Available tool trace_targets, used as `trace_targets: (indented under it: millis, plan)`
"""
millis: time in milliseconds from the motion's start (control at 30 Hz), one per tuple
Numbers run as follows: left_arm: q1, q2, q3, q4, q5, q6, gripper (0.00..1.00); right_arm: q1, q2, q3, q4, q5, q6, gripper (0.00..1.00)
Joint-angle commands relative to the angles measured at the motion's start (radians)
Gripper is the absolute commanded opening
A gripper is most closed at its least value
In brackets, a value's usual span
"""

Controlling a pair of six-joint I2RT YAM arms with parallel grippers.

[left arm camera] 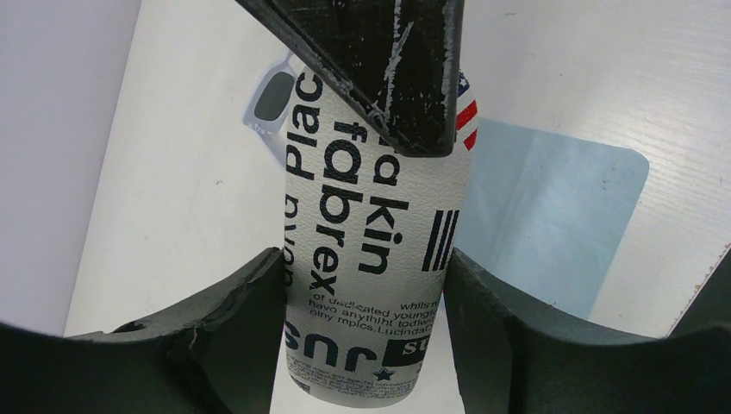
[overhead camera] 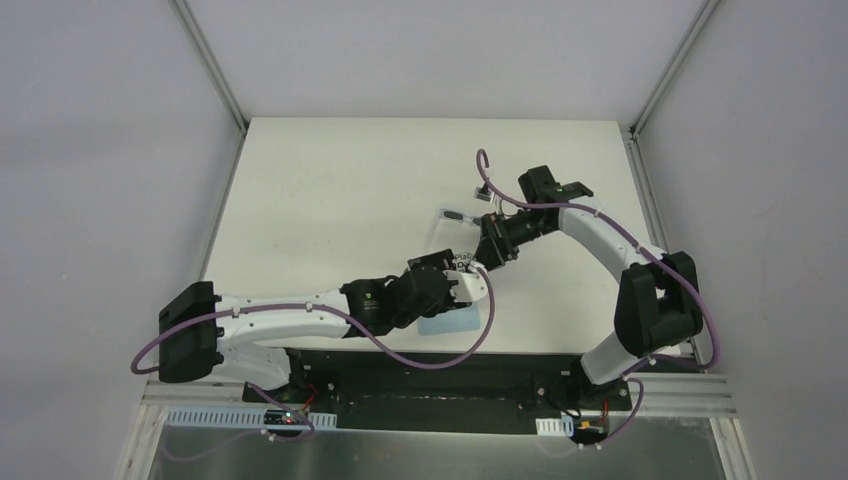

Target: Organize the sunglasses

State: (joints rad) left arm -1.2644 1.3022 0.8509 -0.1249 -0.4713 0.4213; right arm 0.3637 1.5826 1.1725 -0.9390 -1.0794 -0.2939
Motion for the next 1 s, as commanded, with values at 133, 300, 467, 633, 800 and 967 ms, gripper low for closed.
trace_targets:
  millis: [133,300,467,633,800,967]
  plan:
    - [-0.022,-0.016,0.037,0.079,-0.009,-0.019,0.0,0.025,-0.015,0.031,0.033,-0.052,-0.002,0.69]
    - [-0.024,-0.002,0.04,0.082,-0.004,-0.031,0.0,0.029,-0.003,0.033,0.052,-0.059,0.003,0.51]
    - [-0.025,-0.008,0.053,0.074,-0.006,-0.105,0.28,0.027,-0.009,0.052,0.026,-0.023,-0.063,0.29]
    - [-0.022,-0.103,0.122,-0.043,0.076,-0.279,0.71,0.001,-0.068,0.055,-0.07,0.081,-0.271,0.23]
    - [0.145,-0.271,0.205,-0.121,0.393,-0.507,0.85,0.0,-0.183,0.077,-0.257,0.153,-0.619,0.25]
    - [0.35,-0.274,0.256,-0.171,0.765,-0.617,0.88,0.0,-0.314,0.156,-0.392,0.167,-0.865,0.27]
